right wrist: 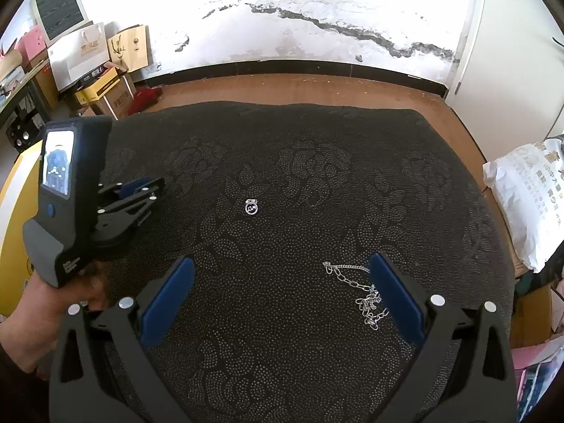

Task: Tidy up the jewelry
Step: 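Grasp the silver ring with the left tool, then grasp the small silver charm with the right tool while the left holds the ring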

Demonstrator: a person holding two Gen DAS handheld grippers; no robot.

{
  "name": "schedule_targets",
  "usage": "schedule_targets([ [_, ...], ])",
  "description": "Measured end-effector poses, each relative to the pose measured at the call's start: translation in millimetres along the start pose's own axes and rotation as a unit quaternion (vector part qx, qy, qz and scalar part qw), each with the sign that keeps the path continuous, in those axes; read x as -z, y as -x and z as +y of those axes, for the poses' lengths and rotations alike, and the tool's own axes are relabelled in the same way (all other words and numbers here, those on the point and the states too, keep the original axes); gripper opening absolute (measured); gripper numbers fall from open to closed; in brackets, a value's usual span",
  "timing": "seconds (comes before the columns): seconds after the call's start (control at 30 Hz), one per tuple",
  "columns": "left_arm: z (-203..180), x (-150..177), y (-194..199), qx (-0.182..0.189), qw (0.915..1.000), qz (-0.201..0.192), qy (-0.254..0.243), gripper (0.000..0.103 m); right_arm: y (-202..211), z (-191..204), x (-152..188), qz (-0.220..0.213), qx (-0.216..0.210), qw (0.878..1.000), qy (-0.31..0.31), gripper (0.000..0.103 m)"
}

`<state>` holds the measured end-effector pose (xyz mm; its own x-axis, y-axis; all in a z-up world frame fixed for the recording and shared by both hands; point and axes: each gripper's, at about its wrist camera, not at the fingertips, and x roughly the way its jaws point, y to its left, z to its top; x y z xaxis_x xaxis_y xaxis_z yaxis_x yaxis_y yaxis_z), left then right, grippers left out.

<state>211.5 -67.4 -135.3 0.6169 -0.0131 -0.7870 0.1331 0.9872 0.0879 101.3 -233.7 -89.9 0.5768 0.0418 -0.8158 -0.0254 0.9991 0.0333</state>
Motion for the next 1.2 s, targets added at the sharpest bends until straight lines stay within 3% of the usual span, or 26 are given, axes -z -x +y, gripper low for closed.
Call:
schedule_targets([
  [0.23,8.6,0.2,22.8,0.004,1.0,-0.007,0.003,0.018,-11.8,12.7,-1.2,0.009,-0.004,1.0,0.012,0.096],
  [0.5,35.9,8.9,64.0,0.003,0.9997,-0.001,0.024,0.018,-54.4,38.2,-5.4,0.031,-0.009,0.999,0.043,0.096],
  [0.83,52.2,22.5,110.5,0.029,0.9992,-0.002,0.028,0.018,-106.4,35.9,-15.8,0.064,0.002,0.998,0.013,0.097],
  [1.0,63.1,27.8,119.9,0.031,0.9992,-0.009,0.025,0.018,-115.5,37.8,-23.0,0.04,0.004,0.999,0.016,0.096],
  [1.1,72.5,31.5,121.1,0.032,0.9991,-0.007,0.028,0.018,-115.4,37.7,-28.3,0.031,-0.002,0.999,0.022,0.077],
  [1.13,75.6,32.0,121.1,0.031,0.9991,-0.006,0.028,0.018,-113.4,38.1,-30.0,0.025,-0.004,0.999,0.025,0.061],
  [1.17,78.3,32.8,120.7,0.03,0.9991,-0.006,0.028,0.018,-112.2,38.0,-30.7,0.021,-0.004,0.999,0.026,0.053],
  [1.2,80.9,33.4,120.4,0.029,0.9991,-0.005,0.03,0.018,-111.3,39.6,-30.6,0.021,-0.012,0.999,0.028,0.05],
])
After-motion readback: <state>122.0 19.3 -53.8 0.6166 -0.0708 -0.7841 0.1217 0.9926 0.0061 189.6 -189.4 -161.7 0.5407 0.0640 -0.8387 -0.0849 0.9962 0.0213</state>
